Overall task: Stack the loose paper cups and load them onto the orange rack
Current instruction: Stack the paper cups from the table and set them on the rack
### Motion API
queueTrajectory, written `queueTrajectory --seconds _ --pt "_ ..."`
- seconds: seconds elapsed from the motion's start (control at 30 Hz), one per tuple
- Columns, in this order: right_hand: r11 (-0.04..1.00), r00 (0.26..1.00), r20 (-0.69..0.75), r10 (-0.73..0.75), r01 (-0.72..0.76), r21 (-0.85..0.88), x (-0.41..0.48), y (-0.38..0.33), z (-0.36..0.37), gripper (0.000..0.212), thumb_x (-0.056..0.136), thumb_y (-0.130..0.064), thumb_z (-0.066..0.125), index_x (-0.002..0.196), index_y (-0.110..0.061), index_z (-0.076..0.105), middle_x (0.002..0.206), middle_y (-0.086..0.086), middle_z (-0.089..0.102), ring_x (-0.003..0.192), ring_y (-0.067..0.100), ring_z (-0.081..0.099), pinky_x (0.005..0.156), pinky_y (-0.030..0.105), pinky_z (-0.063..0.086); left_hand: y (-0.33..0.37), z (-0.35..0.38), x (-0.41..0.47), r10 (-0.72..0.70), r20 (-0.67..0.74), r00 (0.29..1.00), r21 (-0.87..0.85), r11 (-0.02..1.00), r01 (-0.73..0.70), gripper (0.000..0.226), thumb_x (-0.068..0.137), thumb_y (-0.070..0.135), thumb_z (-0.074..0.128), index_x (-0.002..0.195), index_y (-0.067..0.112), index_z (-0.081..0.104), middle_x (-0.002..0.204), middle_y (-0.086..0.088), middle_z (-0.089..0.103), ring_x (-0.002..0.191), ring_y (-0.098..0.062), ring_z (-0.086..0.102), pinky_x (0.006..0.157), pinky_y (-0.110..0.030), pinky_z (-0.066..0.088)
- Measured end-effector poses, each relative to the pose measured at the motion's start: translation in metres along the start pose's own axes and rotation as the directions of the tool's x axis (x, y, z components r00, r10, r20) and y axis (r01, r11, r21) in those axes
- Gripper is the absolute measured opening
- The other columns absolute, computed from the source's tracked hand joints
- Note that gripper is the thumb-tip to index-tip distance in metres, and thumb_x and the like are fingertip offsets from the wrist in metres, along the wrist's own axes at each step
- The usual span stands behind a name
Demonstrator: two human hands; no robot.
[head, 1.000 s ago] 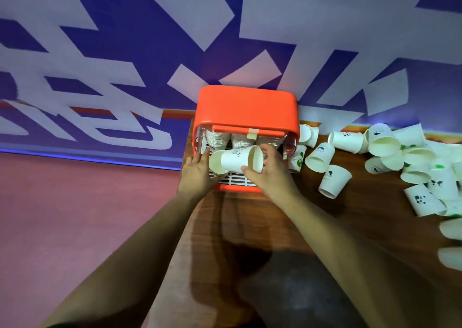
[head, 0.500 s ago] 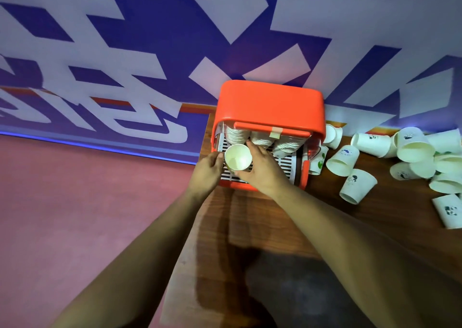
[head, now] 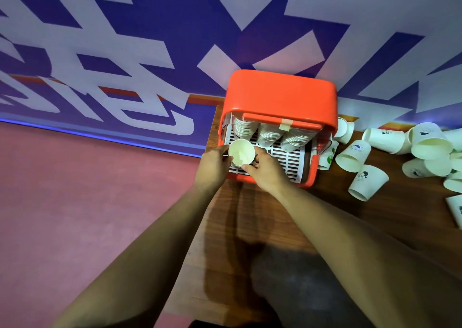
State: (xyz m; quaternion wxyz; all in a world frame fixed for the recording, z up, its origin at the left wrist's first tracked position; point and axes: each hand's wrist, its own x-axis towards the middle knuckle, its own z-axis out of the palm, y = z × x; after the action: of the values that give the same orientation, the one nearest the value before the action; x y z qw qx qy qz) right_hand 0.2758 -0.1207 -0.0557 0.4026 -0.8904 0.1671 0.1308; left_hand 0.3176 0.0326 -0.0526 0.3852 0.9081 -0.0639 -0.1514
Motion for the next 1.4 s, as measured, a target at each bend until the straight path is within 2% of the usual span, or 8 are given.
queueTrajectory --seconds 0.33,0.5,0.67,0.93,1.1,1.2,1.33,1.4 --pt "0.997 0.999 -0.047 -0.006 0.010 0.081 -0.063 0.030 -0.059 0.054 0.091 -0.031 0.064 0.139 -0.014 0.047 0.132 0.004 0.058 0.117 0.018 0.058 0.100 0.036 0.047 0.049 0.013 -0.032 -0.028 -0.213 0.977 -0.134 0.991 -0.001 0.027 0.089 0.028 0.057 0.111 0.013 0.061 0.116 -0.005 0.051 0.095 -0.018 0.059 0.088 -0.034 0.050" --pt "0.993 0.982 -0.153 0.115 -0.113 0.020 -0.114 0.111 -0.130 0.036 0.088 -0.027 0.067 0.120 -0.012 0.060 0.113 0.005 0.066 0.103 0.015 0.063 0.090 0.027 0.048 0.107 0.064 -0.059 0.167 -0.037 0.985 -0.139 0.976 -0.170 0.016 0.086 0.020 0.059 0.098 0.011 0.063 0.097 -0.003 0.061 0.088 -0.016 0.059 0.081 -0.035 0.051" --pt "0.947 0.907 -0.295 0.300 -0.321 -0.022 -0.125 0.187 -0.202 0.035 0.087 -0.025 0.065 0.118 -0.007 0.059 0.114 0.011 0.065 0.105 0.026 0.061 0.084 0.032 0.048 0.167 0.132 -0.062 0.231 0.101 0.968 -0.113 0.969 -0.220 0.015 0.087 0.016 0.061 0.100 0.011 0.064 0.102 -0.006 0.058 0.091 -0.020 0.059 0.085 -0.033 0.050" --pt "0.814 0.814 -0.118 0.568 -0.536 0.224 -0.093 0.236 -0.217 0.053 0.093 -0.040 0.057 0.133 -0.005 0.049 0.134 0.015 0.054 0.121 0.031 0.053 0.095 0.033 0.042 0.232 0.222 -0.018 0.177 0.273 0.946 0.031 0.981 -0.193 0.038 0.091 0.020 0.059 0.128 0.009 0.059 0.131 -0.013 0.053 0.119 -0.026 0.053 0.100 -0.029 0.038" --pt "0.719 0.806 -0.029 0.591 -0.510 0.472 -0.070 0.257 -0.200 0.059 0.077 -0.055 0.063 0.117 -0.012 0.058 0.113 0.011 0.066 0.099 0.028 0.065 0.089 0.046 0.055 0.239 0.255 0.018 0.091 0.347 0.934 0.141 0.979 -0.148 0.051 0.098 0.027 0.052 0.145 0.011 0.044 0.147 -0.018 0.042 0.134 -0.033 0.041 0.111 -0.038 0.034" --pt "0.671 0.784 -0.033 0.620 -0.508 0.541 -0.056 0.259 -0.198 0.060 0.080 -0.052 0.067 0.119 -0.009 0.054 0.111 0.008 0.064 0.099 0.027 0.065 0.085 0.041 0.055 0.231 0.268 0.023 0.077 0.384 0.920 0.191 0.968 -0.161 0.051 0.100 0.026 0.049 0.147 0.011 0.041 0.149 -0.020 0.039 0.137 -0.035 0.037 0.113 -0.037 0.030" --pt "0.595 0.783 -0.031 0.621 -0.445 0.669 -0.049 0.266 -0.191 0.074 0.060 -0.059 0.071 0.112 -0.009 0.057 0.109 0.007 0.068 0.094 0.023 0.067 0.083 0.046 0.058 0.220 0.269 0.012 0.079 0.357 0.931 0.131 0.982 -0.134 0.047 0.099 0.024 0.050 0.145 0.016 0.046 0.142 -0.017 0.043 0.131 -0.032 0.042 0.110 -0.035 0.032" --pt "0.566 0.785 -0.029 0.618 -0.420 0.709 -0.054 0.262 -0.191 0.063 0.065 -0.053 0.075 0.108 -0.011 0.057 0.102 0.005 0.068 0.090 0.019 0.068 0.083 0.047 0.058 0.219 0.265 0.004 0.076 0.356 0.931 0.086 0.990 -0.113 0.043 0.099 0.028 0.050 0.141 0.017 0.048 0.139 -0.016 0.043 0.129 -0.029 0.043 0.107 -0.030 0.033"
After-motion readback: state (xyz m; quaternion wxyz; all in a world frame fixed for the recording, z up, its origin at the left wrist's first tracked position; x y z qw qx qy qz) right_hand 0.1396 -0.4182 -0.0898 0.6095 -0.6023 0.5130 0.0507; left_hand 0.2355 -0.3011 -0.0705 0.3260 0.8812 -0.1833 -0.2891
